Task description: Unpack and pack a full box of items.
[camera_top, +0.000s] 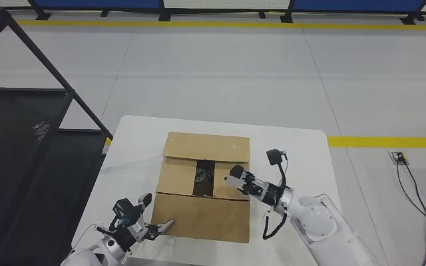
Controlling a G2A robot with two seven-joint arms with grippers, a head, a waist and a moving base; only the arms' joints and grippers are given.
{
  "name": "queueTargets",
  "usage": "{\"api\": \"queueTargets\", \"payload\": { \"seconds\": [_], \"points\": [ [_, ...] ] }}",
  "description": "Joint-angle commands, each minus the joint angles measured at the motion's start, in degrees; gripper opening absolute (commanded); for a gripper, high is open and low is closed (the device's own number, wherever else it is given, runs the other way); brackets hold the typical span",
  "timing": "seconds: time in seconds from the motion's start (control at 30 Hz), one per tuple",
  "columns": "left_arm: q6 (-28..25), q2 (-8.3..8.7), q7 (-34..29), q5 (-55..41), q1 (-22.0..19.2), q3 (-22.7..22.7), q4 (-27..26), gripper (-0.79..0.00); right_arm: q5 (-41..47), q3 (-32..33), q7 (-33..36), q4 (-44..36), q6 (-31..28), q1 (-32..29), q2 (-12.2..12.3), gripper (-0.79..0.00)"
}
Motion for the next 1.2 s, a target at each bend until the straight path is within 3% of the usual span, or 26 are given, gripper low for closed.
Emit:
{"api": "queueTargets", "payload": {
  "seconds": [0.0, 0.37, 0.77, 1.17],
  "points": [
    [0.24, 0.01, -0.30, 0.33, -0.49, 0.54, 0.27, 0.000, 1.90, -0.22, 2.59, 1.56, 3.40, 1.20, -0.05, 0.000],
    [1.30, 0.16, 0.45, 1.20, -0.99, 1.64, 1.06, 0.000, 7.95, -1.53, 0.49, 7.65, 13.18, 5.57, -1.24, 0.000],
    [1.37, 0.39, 0.60, 1.13, -0.77, 2.15, 1.42, 0.000, 5.96, -5.02, -8.92, 11.02, 10.07, 10.26, -3.27, 0.000],
    [1.48, 0.60, 1.35, 1.24, -0.60, 2.79, 1.89, 0.000, 1.17, -9.68, -19.23, 19.05, 14.19, 19.42, -6.36, 0.000]
  ]
}}
